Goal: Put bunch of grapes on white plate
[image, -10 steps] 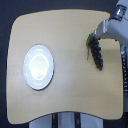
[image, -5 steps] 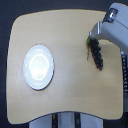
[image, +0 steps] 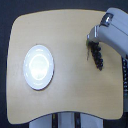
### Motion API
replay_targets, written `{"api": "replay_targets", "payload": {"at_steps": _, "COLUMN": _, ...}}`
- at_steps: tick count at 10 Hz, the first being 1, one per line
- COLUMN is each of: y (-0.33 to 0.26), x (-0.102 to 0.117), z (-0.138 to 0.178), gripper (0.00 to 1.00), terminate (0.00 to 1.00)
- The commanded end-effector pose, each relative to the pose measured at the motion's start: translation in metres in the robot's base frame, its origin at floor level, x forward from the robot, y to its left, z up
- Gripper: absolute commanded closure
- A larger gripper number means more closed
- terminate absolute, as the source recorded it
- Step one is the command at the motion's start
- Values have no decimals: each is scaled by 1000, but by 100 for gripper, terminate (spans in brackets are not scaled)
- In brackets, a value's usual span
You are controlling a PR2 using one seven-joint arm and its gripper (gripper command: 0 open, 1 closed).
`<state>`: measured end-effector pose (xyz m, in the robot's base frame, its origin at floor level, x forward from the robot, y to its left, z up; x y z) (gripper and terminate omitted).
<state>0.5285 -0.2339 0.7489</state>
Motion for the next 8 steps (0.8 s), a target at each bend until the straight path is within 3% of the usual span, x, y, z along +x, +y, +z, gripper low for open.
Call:
{"api": "replay_targets", "payload": {"at_steps": 1, "y": 7, "x": -6, "z": -40, "gripper": 0, "terminate": 0}}
{"api": "replay_targets", "payload": {"at_steps": 7, "y": 6, "x": -19, "z": -55, "gripper": 0, "terminate": 0}}
{"api": "replay_targets", "payload": {"at_steps": 8, "y": 8, "x": -20, "z": -51, "gripper": 100, "terminate": 0}}
